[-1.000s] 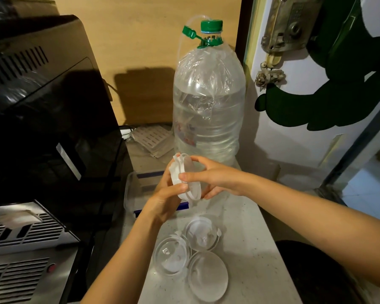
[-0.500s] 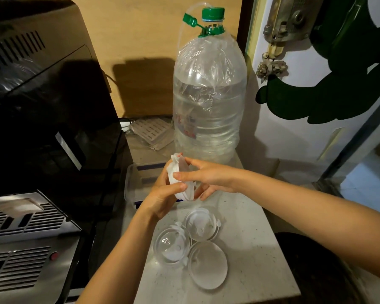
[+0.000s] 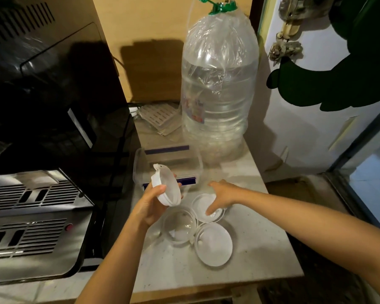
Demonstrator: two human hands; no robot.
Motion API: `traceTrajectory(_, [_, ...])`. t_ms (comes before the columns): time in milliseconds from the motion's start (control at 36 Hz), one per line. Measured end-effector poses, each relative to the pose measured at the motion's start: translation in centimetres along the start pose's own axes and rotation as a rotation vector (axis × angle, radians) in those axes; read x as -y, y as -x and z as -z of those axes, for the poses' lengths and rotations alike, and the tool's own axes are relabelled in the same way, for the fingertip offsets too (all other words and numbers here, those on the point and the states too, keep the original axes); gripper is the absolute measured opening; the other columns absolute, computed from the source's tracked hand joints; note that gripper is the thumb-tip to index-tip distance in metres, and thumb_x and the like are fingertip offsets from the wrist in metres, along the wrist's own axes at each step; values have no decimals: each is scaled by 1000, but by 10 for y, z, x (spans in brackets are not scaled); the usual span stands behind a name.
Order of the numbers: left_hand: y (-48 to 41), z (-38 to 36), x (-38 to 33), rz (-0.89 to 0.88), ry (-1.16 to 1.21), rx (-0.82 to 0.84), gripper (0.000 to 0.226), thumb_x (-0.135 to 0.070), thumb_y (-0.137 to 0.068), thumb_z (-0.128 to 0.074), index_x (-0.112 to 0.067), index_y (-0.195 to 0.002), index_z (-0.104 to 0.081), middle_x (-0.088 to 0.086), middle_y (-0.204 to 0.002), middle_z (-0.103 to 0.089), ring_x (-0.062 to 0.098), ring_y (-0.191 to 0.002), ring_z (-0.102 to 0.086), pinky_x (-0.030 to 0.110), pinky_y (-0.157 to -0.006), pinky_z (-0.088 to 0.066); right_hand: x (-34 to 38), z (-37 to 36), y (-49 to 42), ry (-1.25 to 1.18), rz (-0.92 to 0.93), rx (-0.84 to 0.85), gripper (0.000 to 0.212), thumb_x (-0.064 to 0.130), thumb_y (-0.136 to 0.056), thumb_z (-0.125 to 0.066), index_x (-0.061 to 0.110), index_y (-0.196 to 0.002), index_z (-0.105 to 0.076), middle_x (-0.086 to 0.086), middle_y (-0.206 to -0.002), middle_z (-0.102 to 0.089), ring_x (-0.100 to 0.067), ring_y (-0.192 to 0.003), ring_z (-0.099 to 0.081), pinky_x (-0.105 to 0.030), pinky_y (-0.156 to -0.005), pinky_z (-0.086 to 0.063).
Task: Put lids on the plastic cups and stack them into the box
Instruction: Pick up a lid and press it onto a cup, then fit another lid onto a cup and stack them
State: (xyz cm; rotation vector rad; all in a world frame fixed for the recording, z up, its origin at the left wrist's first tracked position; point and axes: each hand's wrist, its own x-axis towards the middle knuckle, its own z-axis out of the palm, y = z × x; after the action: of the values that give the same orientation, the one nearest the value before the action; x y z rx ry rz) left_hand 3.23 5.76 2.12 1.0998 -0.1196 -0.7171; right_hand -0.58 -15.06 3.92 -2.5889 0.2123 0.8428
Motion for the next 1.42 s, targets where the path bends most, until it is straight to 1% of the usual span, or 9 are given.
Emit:
traceTrajectory(278, [14, 10, 9, 5, -15, -50, 117, -44, -26, -89, -16, -127, -36, 15, -111, -45, 26, -97, -50, 30, -66, -57, 16, -26, -18, 295, 71, 19, 102, 39, -67, -79, 30, -147, -16, -10, -148, -28, -34, -128, -40, -40, -96, -42])
traceTrajectory(361, [16, 12, 10, 6, -8, -41, 109, -43, -26, -89, -19, -121, -40, 11, -106, -48, 23, -95, -52, 32, -70, -58, 22, -21, -19, 246, 58, 13, 96, 42, -68, -77, 30, -146, -21, -11, -142, -35, -29, -101, -58, -35, -83, -48])
traceTrajectory(444, [18, 14, 10, 12, -25, -54, 116, -44, -26, -89, -18, -127, -38, 8, -108, -49, 23, -100, -54, 35, -76, -57, 24, -15, -20, 228, 46, 2, 89, 43, -69, -75, 27, -143, -29, -10, -134, -43, -19, -68, -54, -26, -63, -46])
traceTrajectory(500, [19, 15, 11, 13, -45, -61, 124, -45, -26, -89, -14, -133, -33, 8, -110, -49, 23, -101, -55, 33, -74, -58, 24, -16, -21, 258, 28, 21, 92, 45, -66, -77, 28, -143, -28, -9, -132, -46, -18, -71, -57, -25, -61, -46])
traceTrajectory(611, [20, 14, 12, 16, -59, -64, 120, -47, -24, -88, -18, -128, -35, 9, -110, -48, 23, -100, -53, 29, -69, -58, 24, -26, -22, 327, -2, 24, 96, 47, -62, -79, 26, -141, -29, -9, -134, -47, -28, -111, -55, -36, -85, -51])
traceTrajectory(889, [18, 13, 15, 14, -74, -84, 130, -48, -25, -88, -15, -136, -28, 8, -109, -48, 24, -102, -54, 29, -71, -58, 32, -33, -21, 469, -52, 46, 102, 50, -70, -74, 21, -148, -15, -13, -139, -43, -34, -128, -42, -58, -106, -34])
traceTrajectory(1167, [14, 10, 15, 46, 12, -79, 123, -44, -26, -89, -19, -132, -33, 10, -109, -48, 24, -100, -54, 34, -73, -59, 22, -29, -19, 421, -6, -37, 93, 42, -73, -73, 22, -146, -18, -15, -140, -36, -35, -123, -45, -52, -101, -41])
traceTrajectory(1278, [13, 6, 12, 71, 68, -70, 120, -45, -24, -89, -17, -128, -37, 12, -109, -48, 24, -99, -53, 32, -68, -59, 14, -16, -12, 313, 33, -103, 98, 34, -70, -76, 28, -145, -15, -15, -144, -26, -36, -110, -55, -41, -87, -49])
traceTrajectory(1417, [13, -3, 5, 88, 147, -13, 88, -41, -21, -89, -14, -99, -58, 11, -94, -57, 25, -88, -56, 35, -64, -58, 6, 4, 5, 217, 114, -137, 96, 25, -67, -77, 34, -141, -16, -14, -142, -23, -36, -102, -55, -36, -78, -51])
